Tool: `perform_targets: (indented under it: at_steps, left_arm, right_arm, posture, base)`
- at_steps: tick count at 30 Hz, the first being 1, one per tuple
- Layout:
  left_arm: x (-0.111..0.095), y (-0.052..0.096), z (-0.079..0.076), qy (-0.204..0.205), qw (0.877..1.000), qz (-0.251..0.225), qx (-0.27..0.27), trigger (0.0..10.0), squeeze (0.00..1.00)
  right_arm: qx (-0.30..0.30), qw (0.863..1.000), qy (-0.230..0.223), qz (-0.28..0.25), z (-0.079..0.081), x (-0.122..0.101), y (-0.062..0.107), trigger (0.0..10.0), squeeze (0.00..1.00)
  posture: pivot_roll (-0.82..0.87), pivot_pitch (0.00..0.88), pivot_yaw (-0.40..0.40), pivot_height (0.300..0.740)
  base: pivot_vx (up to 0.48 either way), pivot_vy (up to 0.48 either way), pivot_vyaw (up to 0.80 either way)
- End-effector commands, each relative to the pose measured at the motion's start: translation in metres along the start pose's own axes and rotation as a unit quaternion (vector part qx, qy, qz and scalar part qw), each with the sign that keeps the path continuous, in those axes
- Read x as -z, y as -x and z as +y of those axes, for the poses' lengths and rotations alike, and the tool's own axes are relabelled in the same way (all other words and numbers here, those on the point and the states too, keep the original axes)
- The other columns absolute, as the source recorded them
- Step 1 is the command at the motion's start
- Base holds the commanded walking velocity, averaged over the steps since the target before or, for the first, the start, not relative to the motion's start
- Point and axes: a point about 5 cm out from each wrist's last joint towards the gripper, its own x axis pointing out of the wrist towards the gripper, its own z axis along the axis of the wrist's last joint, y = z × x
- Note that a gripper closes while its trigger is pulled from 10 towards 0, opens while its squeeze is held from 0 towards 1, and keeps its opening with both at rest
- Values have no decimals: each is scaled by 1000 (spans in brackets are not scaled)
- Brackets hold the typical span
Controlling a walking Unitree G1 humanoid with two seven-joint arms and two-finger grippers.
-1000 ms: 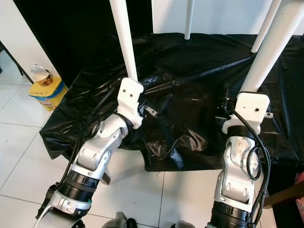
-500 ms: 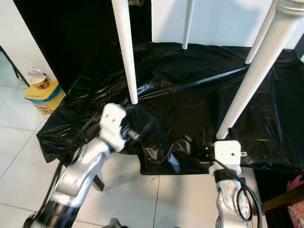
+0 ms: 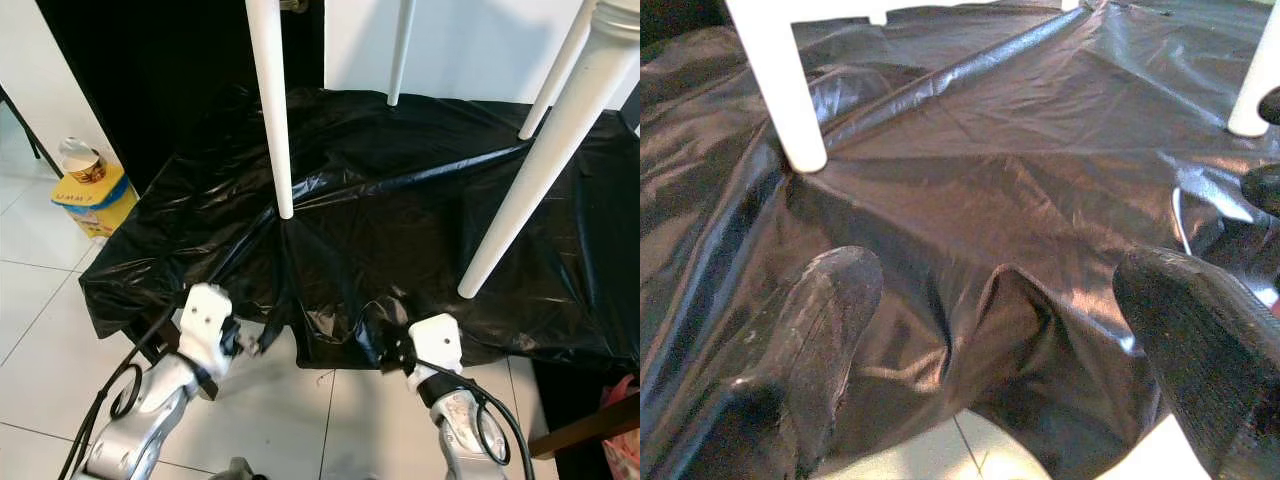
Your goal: Building children table
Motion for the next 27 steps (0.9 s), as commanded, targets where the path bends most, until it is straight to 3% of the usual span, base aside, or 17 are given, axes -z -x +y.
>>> perform_targets:
  at_steps: [1,2,3,6,16,24,25,26,27]
  left_arm:
    - [4,5,-12,-8,996,3,92,10000,0]
    - [10,12,-15,-5,993,14,114,10000,0]
    - [10,12,-15,-5,993,14,114,10000,0]
    - [33,30,-20,16,984,68,162,10000,0]
    - [70,59,-28,57,977,124,163,10000,0]
    - [92,73,-32,78,970,174,154,10000,0]
    - [112,78,-29,103,966,207,118,10000,0]
    - [112,78,-29,103,966,207,118,10000,0]
    - [127,82,-27,116,961,236,90,10000,0]
  right_arm:
    - [-52,999,-5,7,7,4,2,10000,0]
    - [-95,995,-7,16,9,8,5,10000,0]
    - [-95,995,-7,16,9,8,5,10000,0]
    - [-176,983,-7,50,10,20,11,10000,0]
    - [-256,960,-9,110,16,50,24,10000,0]
    - [-245,956,-30,162,11,73,30,10000,0]
    - [-221,952,-53,207,9,91,34,10000,0]
    - [-221,952,-53,207,9,91,34,10000,0]
    - [-195,947,-74,244,8,104,38,10000,0]
  posture:
    - [49,30,-21,740]
    - [52,31,-22,740]
    - [52,31,-22,740]
    - [65,24,-25,740]
    - [87,0,-45,740]
    - [92,0,-52,740]
    - [90,0,-52,740]
    - [90,0,-52,740]
    - [92,0,-54,740]
  base:
    - [0,0,0]
    - [0,0,0]
    - [0,0,0]
    - [0,0,0]
    - [0,0,0]
    - [0,0,0]
    - [0,0,0]
    - [0,0,0]
    - [0,0,0]
